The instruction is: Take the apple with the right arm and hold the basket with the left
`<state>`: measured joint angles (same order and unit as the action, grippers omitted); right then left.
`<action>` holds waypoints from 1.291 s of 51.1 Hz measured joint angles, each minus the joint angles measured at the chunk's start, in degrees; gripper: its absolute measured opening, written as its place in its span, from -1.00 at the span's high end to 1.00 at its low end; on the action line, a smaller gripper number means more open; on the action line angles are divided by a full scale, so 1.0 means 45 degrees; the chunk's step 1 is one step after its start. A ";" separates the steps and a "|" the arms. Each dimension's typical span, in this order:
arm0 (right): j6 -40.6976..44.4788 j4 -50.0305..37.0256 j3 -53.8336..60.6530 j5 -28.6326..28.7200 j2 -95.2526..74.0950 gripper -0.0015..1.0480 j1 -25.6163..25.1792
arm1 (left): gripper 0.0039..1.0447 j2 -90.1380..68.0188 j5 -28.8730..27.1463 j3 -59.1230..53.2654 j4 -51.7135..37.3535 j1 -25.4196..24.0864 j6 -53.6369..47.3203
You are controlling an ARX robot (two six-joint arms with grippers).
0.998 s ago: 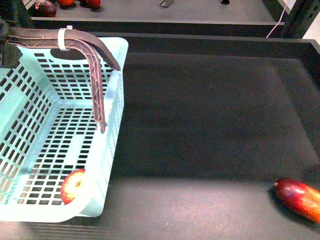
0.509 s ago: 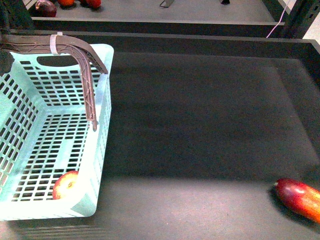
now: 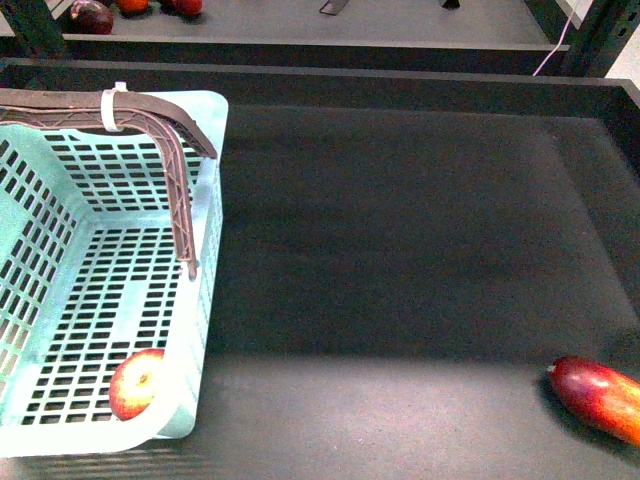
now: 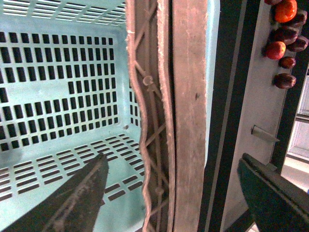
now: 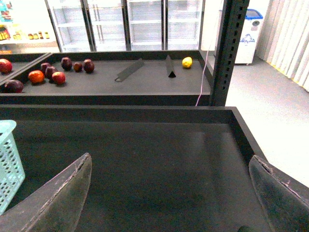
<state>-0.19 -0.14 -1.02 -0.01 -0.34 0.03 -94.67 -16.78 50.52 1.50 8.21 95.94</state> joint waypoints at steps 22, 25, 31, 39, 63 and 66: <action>0.0000 0.0000 0.0000 0.0000 0.0000 -0.83 0.0000 | -0.63 0.4964 0.0223 -0.2662 -0.1724 0.1447 -0.4561; 0.0000 0.0000 0.0000 -0.0019 0.0005 -0.83 0.0000 | -0.42 0.5372 0.0923 -0.4381 -0.5644 0.1214 -0.8665; 0.0000 0.0000 0.0000 -0.0029 0.0005 -0.83 0.0000 | 0.03 0.6445 0.1409 -0.6635 -1.0035 0.0607 -1.6320; 0.0000 0.0000 0.0000 0.0000 0.0005 -0.83 0.0000 | 0.51 0.7577 0.1851 -0.7791 -1.0341 0.0087 -1.9934; 0.0000 0.0000 0.0000 -0.0015 0.0005 -0.83 0.0000 | 0.94 1.1302 0.3633 -1.0088 -0.8845 -0.1744 -2.1133; 0.0000 0.0000 0.0000 -0.0005 0.0005 -0.83 0.0000 | 0.94 1.1866 0.3721 -1.0273 -0.8476 -0.1758 -2.1138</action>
<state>-0.19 -0.14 -1.02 -0.03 -0.32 0.03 -41.28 -0.03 4.29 -36.64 0.30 0.82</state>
